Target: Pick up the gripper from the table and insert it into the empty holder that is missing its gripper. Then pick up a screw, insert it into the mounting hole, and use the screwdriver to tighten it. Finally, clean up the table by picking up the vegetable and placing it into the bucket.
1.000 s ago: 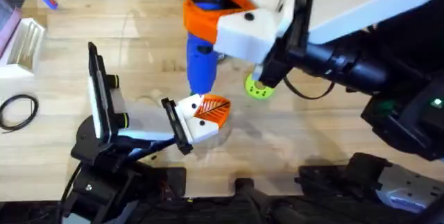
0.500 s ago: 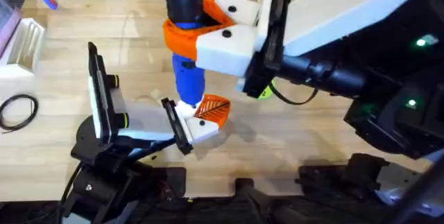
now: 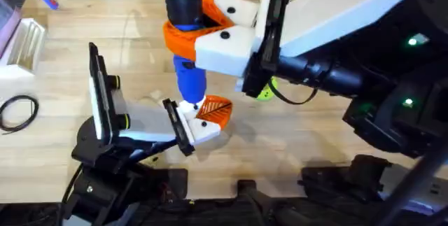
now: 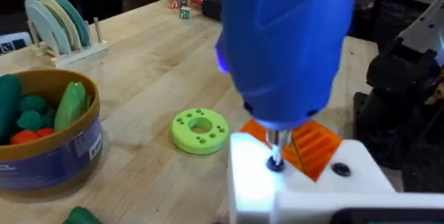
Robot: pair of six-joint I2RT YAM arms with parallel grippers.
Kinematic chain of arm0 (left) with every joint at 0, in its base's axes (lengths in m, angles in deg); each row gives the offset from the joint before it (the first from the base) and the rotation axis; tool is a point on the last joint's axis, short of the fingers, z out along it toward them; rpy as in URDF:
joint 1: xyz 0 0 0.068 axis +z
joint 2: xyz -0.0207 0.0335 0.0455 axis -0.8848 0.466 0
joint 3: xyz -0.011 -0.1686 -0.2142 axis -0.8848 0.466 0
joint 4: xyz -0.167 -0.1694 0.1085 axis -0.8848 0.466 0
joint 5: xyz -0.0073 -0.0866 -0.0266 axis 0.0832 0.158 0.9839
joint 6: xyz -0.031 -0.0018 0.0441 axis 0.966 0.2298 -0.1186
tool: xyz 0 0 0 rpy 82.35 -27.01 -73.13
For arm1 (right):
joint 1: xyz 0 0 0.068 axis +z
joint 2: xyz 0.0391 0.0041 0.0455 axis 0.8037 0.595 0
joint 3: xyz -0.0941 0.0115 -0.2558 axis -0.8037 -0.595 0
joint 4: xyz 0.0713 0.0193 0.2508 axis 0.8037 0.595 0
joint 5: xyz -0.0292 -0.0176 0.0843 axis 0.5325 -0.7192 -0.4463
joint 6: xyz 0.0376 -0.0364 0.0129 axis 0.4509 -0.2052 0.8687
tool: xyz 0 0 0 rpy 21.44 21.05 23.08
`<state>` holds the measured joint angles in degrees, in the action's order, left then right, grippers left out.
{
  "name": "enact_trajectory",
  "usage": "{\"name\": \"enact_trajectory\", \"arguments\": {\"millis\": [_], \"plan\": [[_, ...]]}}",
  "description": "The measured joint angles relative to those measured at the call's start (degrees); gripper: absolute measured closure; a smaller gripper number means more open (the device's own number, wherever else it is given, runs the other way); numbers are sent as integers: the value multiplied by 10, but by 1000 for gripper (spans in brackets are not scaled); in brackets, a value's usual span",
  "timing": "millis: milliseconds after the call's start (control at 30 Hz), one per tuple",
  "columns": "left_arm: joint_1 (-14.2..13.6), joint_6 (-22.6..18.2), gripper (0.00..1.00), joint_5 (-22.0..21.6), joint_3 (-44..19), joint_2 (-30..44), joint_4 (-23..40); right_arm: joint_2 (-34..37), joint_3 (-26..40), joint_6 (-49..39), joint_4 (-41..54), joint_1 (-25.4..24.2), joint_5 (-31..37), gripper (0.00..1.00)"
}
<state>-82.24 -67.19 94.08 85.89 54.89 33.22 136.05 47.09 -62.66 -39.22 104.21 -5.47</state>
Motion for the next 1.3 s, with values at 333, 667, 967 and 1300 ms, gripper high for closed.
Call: {"name": "enact_trajectory", "arguments": {"millis": [333,667,967,1300], "plan": [[0,0,995,0,0,0,0,4,0,0,1,0,0,980],[0,2,996,0,0,0,0,4,0,-6,18,0,0,980],[0,2,996,1,0,0,0,4,0,-7,19,0,0,980],[0,2,996,2,0,0,0,4,0,-7,21,0,0,980]]}}
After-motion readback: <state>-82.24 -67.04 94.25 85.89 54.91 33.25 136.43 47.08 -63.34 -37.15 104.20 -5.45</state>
